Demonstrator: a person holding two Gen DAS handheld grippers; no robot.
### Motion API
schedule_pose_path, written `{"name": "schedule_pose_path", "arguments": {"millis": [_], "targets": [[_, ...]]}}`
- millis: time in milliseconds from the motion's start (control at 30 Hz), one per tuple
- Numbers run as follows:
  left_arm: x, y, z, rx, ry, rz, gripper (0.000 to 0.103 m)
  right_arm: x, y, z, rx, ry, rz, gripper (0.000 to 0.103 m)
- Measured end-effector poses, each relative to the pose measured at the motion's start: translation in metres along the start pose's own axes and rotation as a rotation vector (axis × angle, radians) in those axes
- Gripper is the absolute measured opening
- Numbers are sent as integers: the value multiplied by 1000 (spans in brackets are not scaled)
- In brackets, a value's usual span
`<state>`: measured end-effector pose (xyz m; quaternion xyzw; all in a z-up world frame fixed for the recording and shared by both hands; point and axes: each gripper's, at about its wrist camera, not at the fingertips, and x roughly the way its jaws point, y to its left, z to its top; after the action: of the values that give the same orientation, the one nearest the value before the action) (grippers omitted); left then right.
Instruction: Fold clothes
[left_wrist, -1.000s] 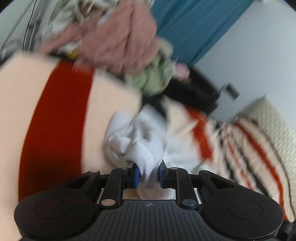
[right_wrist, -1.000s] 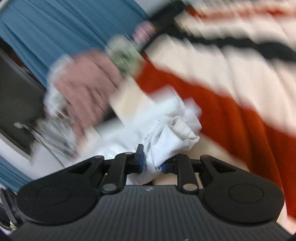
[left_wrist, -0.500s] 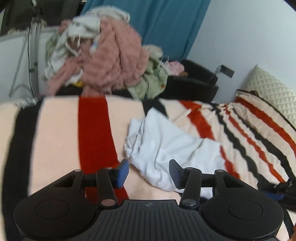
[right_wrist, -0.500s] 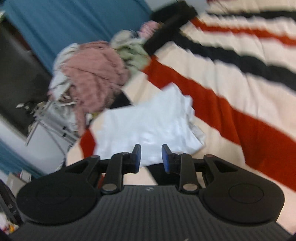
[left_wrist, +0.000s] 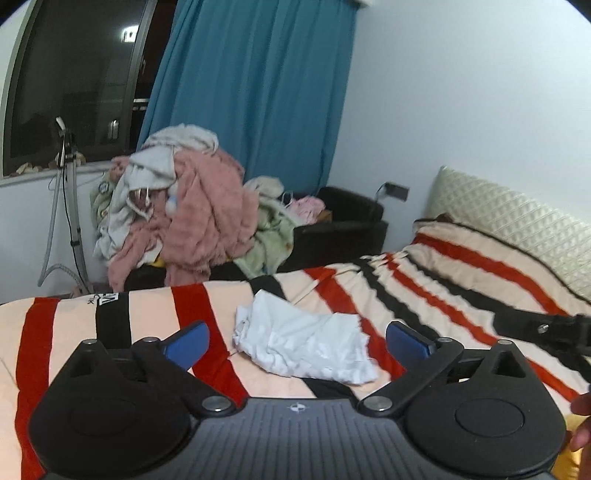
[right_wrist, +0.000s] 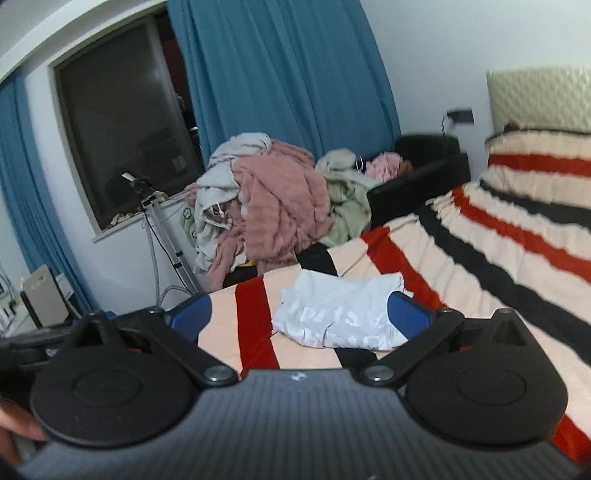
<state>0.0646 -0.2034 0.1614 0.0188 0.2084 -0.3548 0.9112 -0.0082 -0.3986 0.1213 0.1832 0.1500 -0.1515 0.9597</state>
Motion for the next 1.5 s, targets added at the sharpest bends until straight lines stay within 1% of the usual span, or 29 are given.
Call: {"name": "schedule_pose_path", "arguments": {"millis": [200, 333, 367, 500, 567, 633, 700, 733, 767, 800, 833, 867, 900, 933, 967, 1000, 1067, 1167, 1333, 1500], "targets": [[-75, -22, -24, 79, -41, 20, 103, -54, 17, -30, -54, -72, 9, 103], [-112, -33, -50, 131, -87, 65, 103, -69, 19, -57, -60, -100, 1, 103], [-119, -35, -57, 136, -98, 65, 103, -70, 19, -64, -61, -101, -3, 103], [-139, -35, -92, 117, -125, 36, 103, -72, 21, -93, -89, -114, -18, 103], [-141, -34, -112, 104, -136, 39, 103, -70, 22, -110, -111, -130, -25, 103], [-135, -31, -130, 93, -125, 49, 103, -65, 24, -125, -133, -138, -28, 101], [-126, -24, -141, 91, -108, 64, 103, -58, 27, -139, -165, -142, -40, 78], [-123, -21, -145, 88, -102, 76, 103, -55, 28, -144, -173, -140, -41, 61], [-121, -16, -147, 74, -100, 85, 103, -51, 29, -149, -181, -139, -42, 63], [-119, -11, -150, 58, -100, 91, 103, -47, 30, -154, -188, -139, -38, 63], [-117, -6, -152, 42, -100, 97, 103, -45, 29, -157, -183, -145, -11, 63], [-115, -1, -154, 30, -100, 98, 103, -44, 28, -160, -174, -151, 8, 68], [-113, 3, -157, 25, -101, 101, 103, -42, 27, -162, -166, -158, 25, 76], [-112, 6, -160, 20, -102, 105, 103, -42, 27, -166, -166, -172, 20, 96], [-110, 9, -163, 16, -100, 113, 103, -42, 28, -170, -173, -194, 0, 103], [-108, 12, -166, 11, -97, 123, 103, -41, 29, -174, -191, -215, -32, 103], [-104, 16, -170, 2, -92, 132, 103, -38, 33, -180, -233, -223, -77, 103], [-98, 18, -174, 4, -87, 141, 103, -36, 32, -183, -236, -220, -76, 103], [-92, 10, -177, 40, -84, 137, 103, -36, 33, -186, -246, -216, -95, 103], [-90, 2, -180, 54, -89, 132, 103, -36, 34, -187, -248, -207, -97, 103]]}}
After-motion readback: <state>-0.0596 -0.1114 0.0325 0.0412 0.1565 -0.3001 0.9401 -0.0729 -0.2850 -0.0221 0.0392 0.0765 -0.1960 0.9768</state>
